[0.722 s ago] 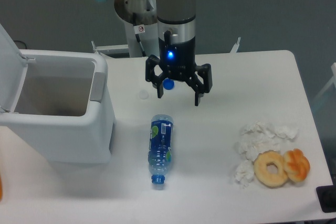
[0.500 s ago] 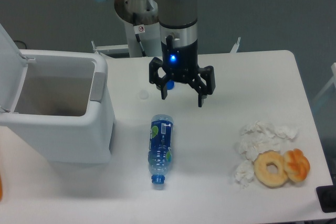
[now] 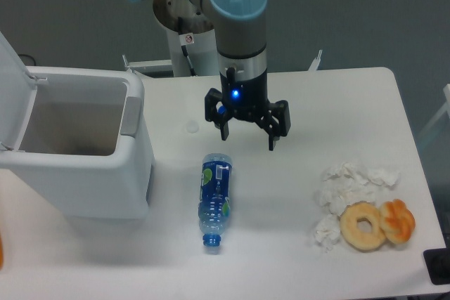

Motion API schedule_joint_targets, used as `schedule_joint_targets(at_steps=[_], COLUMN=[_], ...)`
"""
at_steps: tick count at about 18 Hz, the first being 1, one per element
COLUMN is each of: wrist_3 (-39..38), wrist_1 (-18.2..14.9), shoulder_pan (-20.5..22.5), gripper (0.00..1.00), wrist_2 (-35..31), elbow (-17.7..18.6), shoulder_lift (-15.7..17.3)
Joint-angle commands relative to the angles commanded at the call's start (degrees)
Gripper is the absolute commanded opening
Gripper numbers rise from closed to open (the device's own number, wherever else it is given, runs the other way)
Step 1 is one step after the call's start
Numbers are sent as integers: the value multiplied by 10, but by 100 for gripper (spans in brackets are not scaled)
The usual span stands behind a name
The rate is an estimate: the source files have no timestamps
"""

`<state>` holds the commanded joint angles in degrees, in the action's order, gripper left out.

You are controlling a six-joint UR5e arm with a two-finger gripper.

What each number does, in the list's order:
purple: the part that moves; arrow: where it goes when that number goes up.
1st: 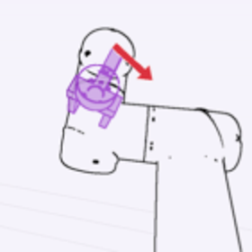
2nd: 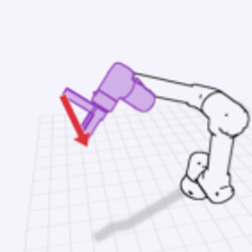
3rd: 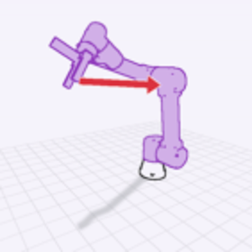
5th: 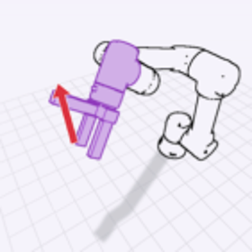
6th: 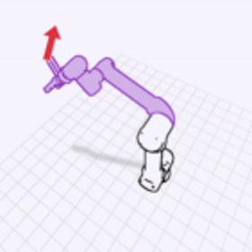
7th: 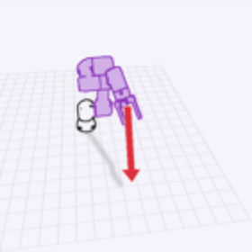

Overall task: Pick up the plastic bottle
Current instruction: 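Move the open gripper down toward the lying plastic water bottle, then lower the gripper over the bottle's label and close on it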

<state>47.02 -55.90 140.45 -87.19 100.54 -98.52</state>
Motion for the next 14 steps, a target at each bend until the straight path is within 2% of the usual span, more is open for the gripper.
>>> schedule_joint_targets(at_steps=[6, 10, 14], wrist_3=[-45, -97, -134], wrist_1=[-2, -1, 8], shoulder_pan=[-27, -40, -53], gripper=[100, 100, 100], wrist_2=[0, 4, 4], elbow=[4, 4, -21], shoulder_lift=[-32, -69, -112])
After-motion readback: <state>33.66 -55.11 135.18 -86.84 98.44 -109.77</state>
